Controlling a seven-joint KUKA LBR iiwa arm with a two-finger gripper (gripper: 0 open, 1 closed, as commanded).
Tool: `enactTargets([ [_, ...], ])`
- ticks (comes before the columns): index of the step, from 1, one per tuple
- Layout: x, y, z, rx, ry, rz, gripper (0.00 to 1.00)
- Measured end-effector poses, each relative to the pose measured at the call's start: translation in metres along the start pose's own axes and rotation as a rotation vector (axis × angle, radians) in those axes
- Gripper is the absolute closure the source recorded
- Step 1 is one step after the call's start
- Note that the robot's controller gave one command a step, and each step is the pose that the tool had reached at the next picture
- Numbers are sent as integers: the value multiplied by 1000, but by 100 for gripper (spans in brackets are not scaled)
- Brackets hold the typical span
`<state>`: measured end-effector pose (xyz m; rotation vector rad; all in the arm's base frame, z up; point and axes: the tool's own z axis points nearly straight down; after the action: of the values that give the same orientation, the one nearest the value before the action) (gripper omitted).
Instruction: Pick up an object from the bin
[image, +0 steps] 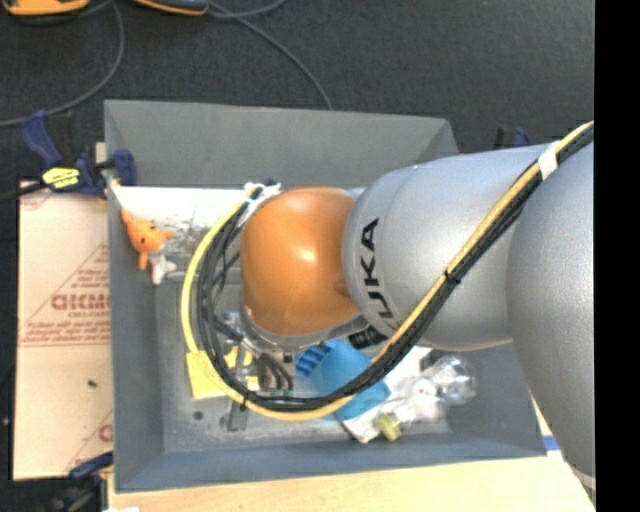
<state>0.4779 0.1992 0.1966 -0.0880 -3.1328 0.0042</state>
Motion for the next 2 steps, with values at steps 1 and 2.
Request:
enactTargets([
  [1,-10,-31,102,-8,-11,89,100],
  [2,-10,-31,102,-9,-11,91,100],
])
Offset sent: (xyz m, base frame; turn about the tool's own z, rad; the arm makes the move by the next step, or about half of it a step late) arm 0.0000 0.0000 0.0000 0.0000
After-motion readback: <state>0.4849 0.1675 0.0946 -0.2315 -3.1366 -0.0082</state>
